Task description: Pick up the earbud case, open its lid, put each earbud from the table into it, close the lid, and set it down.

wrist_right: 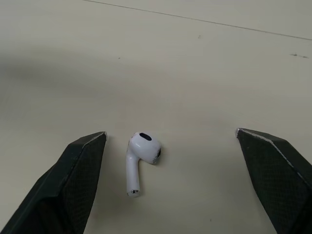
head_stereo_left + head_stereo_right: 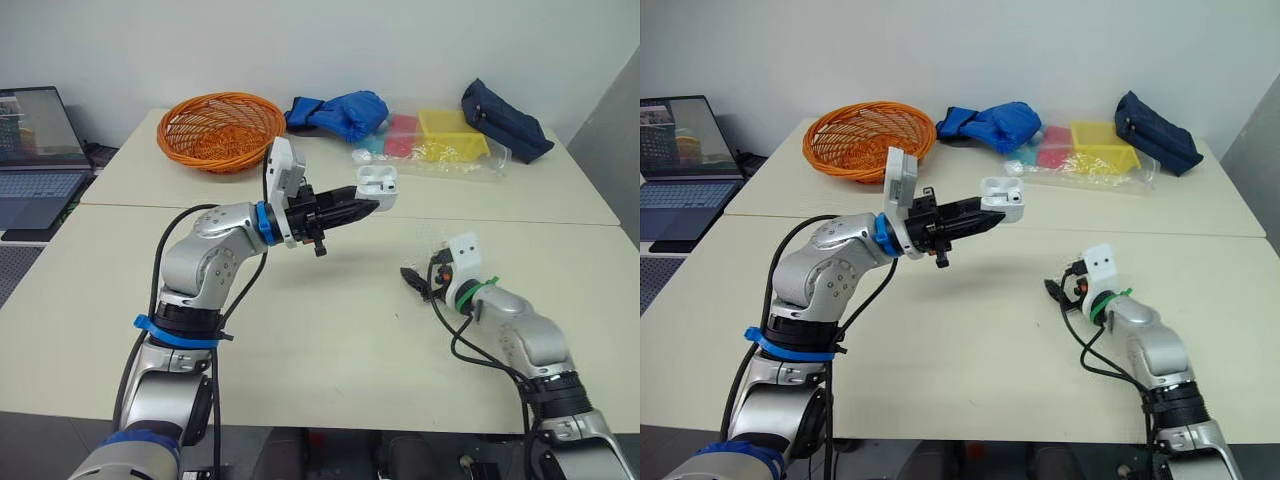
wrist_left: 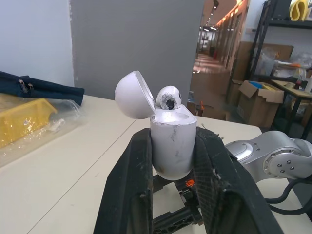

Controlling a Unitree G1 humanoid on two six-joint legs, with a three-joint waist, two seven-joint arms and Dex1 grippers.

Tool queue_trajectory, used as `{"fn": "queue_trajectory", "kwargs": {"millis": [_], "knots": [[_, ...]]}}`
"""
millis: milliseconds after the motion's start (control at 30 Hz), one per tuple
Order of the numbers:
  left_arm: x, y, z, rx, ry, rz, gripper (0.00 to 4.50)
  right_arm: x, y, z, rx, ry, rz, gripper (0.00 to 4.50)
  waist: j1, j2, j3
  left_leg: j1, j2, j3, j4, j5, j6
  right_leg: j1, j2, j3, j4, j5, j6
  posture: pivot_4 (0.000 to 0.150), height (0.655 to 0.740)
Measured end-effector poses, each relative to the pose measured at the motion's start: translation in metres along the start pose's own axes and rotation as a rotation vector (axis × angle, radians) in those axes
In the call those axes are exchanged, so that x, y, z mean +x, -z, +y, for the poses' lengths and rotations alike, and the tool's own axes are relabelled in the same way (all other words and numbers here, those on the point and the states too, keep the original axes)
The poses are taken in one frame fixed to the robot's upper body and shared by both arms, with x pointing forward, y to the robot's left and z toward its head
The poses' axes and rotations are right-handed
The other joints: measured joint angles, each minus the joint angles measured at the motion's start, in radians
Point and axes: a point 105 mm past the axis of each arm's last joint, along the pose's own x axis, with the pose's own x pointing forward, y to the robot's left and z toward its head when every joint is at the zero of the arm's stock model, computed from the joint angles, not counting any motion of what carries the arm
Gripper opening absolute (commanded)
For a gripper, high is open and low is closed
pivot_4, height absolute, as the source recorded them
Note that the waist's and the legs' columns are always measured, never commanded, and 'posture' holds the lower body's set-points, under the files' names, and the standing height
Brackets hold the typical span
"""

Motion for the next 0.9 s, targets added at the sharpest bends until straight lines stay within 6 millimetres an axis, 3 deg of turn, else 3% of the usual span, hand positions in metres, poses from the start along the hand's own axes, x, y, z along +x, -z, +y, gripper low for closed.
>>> {"fn": "queue_trajectory", "kwargs": {"millis": [133,467,767,900], "knots": [[0.000,0.000,0.000,0.000,0.001,0.000,0.76,0.001,0.002,0.002,-0.015,0.008,0.002,3.92,-0.002,0.000,0.000,0.001,0.000,0.000,0.001,0.000,0.000,0.001,0.000,0.000,0.000,0.001,0.001,0.150,0.7400],[0.000,0.001,0.001,-0.004,0.000,0.000,0.76,-0.005,0.009,0.013,-0.030,-0.010,-0.003,0.56,-0.002,0.000,0.000,0.001,0.001,0.000,0.001,0.000,0.000,0.001,0.001,0.000,0.000,0.001,0.000,0.150,0.7400],[0.001,0.004,0.003,-0.016,0.004,0.003,0.76,-0.006,0.007,0.012,-0.062,-0.040,-0.006,0.44,-0.005,0.000,0.000,0.002,0.001,0.000,0.001,0.000,0.000,0.001,0.001,0.001,0.000,0.001,0.000,0.150,0.7400],[0.002,0.004,0.002,-0.014,0.010,0.002,0.76,-0.022,0.013,0.007,-0.125,-0.091,0.022,0.44,-0.001,0.000,0.000,0.001,0.000,0.000,0.000,0.000,0.000,0.001,0.001,0.000,0.000,0.001,0.000,0.150,0.7400]]}}
